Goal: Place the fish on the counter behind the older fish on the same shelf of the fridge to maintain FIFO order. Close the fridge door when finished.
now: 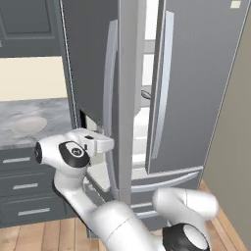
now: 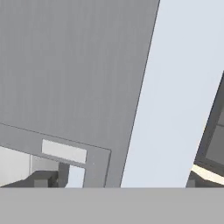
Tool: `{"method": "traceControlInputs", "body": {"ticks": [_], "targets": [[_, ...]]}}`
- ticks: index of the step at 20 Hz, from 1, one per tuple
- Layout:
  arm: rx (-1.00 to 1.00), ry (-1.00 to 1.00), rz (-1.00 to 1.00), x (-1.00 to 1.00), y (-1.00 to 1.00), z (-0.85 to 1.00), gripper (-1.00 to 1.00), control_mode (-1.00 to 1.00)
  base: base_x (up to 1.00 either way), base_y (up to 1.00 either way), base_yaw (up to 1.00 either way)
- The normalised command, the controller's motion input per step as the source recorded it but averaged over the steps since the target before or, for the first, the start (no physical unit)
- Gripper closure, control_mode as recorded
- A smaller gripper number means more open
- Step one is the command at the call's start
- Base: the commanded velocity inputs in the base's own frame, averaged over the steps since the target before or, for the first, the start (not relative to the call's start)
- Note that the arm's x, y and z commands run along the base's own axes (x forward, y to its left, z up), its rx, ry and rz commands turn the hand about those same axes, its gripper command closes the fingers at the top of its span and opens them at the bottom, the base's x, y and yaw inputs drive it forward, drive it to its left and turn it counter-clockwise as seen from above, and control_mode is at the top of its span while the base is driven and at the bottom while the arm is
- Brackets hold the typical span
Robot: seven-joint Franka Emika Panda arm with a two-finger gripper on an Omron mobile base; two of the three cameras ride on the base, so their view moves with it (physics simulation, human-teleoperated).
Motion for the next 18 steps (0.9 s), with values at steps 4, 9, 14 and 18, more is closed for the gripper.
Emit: {"method": "traceControlInputs", "body": {"ticks": [4,9,14,18], "targets": [[0.06,-0.06,0.14,0.87,-0.71,0.06,-1.00,-1.00,0.00,0.00,0.00],[0.03,-0.12,0.19,0.89,-0.52,0.10,-1.00,-1.00,0.00,0.00,0.00],[0.03,-0.17,0.23,0.94,-0.50,0.15,-1.00,-1.00,0.00,0.00,0.00],[0.02,-0.30,0.43,0.72,-0.82,0.00,-1.00,-1.00,0.00,0.00,0.00]]}}
